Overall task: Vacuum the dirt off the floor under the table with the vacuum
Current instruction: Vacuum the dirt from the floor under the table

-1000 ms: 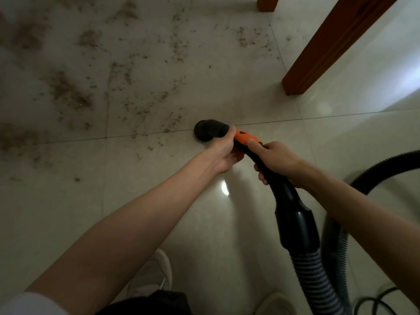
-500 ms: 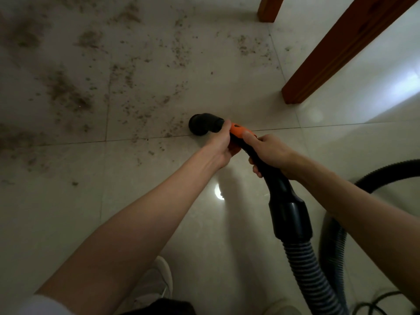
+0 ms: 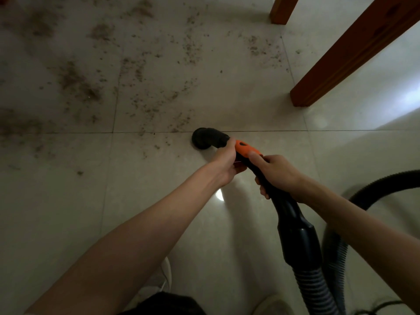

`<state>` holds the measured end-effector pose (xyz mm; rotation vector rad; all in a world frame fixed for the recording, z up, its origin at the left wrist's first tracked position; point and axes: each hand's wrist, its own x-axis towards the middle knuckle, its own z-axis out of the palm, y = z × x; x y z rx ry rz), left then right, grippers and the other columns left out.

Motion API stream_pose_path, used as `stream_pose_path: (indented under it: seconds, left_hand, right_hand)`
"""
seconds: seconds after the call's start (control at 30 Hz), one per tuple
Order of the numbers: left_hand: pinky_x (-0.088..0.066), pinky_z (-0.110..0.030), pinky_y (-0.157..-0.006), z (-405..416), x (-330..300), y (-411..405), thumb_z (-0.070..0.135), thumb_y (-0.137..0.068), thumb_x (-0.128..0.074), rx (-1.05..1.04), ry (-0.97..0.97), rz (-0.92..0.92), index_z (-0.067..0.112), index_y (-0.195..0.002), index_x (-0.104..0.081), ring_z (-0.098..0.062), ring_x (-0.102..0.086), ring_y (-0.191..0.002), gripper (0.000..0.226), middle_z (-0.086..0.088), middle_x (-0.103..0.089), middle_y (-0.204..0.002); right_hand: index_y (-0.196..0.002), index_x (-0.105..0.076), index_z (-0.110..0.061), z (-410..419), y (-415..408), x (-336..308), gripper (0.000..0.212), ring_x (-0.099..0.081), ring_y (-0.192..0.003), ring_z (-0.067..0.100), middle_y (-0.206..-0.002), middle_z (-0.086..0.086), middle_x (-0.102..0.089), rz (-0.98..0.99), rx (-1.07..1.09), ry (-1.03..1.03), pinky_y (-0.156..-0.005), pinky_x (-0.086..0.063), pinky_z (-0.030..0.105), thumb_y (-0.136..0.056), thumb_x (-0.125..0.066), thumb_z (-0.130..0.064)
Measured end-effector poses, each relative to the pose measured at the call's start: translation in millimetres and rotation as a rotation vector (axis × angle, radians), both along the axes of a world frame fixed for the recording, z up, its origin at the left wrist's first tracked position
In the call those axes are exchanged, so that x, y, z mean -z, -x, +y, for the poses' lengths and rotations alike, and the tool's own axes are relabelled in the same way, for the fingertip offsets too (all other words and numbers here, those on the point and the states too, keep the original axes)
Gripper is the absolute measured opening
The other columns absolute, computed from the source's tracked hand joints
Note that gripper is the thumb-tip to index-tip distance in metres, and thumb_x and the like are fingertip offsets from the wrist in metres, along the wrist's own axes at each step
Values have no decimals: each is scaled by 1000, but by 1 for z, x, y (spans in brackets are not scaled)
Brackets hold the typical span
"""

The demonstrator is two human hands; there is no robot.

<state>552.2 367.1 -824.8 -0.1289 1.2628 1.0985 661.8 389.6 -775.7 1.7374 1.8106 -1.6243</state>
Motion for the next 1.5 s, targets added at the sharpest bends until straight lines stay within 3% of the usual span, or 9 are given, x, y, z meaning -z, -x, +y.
stream_pose_path:
  seconds: [0.37, 0.47, 0.57, 0.83, 1.0, 1.1, 1.2, 1.37, 1.5]
  left_hand:
    - [-48, -35, -84, -13, 6, -5, 33, -101, -35, -35, 24, 7, 7, -115, -49, -25, -57, -97, 33, -12, -59, -100]
    - [-46, -34, -82, -6, -3, 4, 31, -101, -36, -50, 9, 7, 9, -99, -51, -22, -57, -87, 27, -10, -58, -89]
    - [-47, -35, -82, -2, -6, 10, 31, -101, -37, -65, 13, 14, 10, -95, -51, -22, -57, -85, 26, -10, -57, -87]
    - [-51, -38, -88, -31, 10, 14, 35, -100, -35, -190, 64, 69, 11, -87, -53, -23, -59, -82, 33, -11, -60, -86]
    - [-49, -32, -74, -30, 3, 26, 35, -101, -34, -142, 48, 26, 9, -99, -54, -20, -59, -82, 33, -11, -61, -90]
    - [-49, -34, -82, -26, -4, 30, 35, -102, -33, -121, 42, 19, 9, -95, -53, -20, -59, -82, 33, -10, -60, -89]
    - [-49, -37, -89, -30, -2, 33, 36, -101, -35, -157, 39, 18, 8, -105, -52, -23, -59, -87, 33, -11, -60, -91]
    - [-50, -37, -89, -50, 9, 39, 36, -101, -34, -267, 53, 44, 9, -91, -53, -22, -60, -82, 33, -11, -60, -87]
    - [-51, -37, -87, -64, 14, 47, 38, -100, -34, -332, 78, 48, 4, -112, -52, -23, -61, -80, 40, -12, -61, -89]
  right_hand:
    - [-101, -56, 3, -5, -4, -2, 51, -52, -39, 14, -64, 9, -54, 30, -17, 86, -41, -45, 23, -97, -44, -46]
    - [-97, -55, 3, 0, 7, -4, 49, -51, -37, 14, -65, 10, -53, 36, 5, 36, -39, -44, 22, -97, -44, -44]
    - [-91, -54, 0, 2, 15, -4, 46, -52, -37, 14, -63, 9, -53, 38, 3, 14, -39, -45, 23, -97, -44, -44]
    - [-102, -56, 1, -14, 25, -3, 49, -53, -41, 13, -64, 8, -55, 27, -141, 108, -43, -46, 23, -98, -42, -46]
    - [-101, -56, 1, -14, 32, -2, 49, -52, -39, 12, -66, 8, -55, 14, -115, 65, -41, -45, 22, -97, -42, -46]
    - [-98, -56, 2, -12, 36, -2, 50, -53, -38, 13, -65, 8, -55, 15, -92, 26, -40, -44, 22, -97, -43, -46]
    - [-100, -56, 3, -14, 41, -3, 50, -53, -39, 13, -67, 9, -55, 16, -120, 33, -41, -45, 22, -98, -43, -46]
    - [-104, -56, 2, -26, 53, -2, 50, -53, -40, 12, -66, 8, -56, 41, -221, 79, -42, -47, 22, -98, -41, -45]
    - [-104, -57, 3, -33, 63, -2, 52, -54, -40, 12, -67, 8, -57, 41, -289, 98, -43, -47, 22, -98, -42, -47]
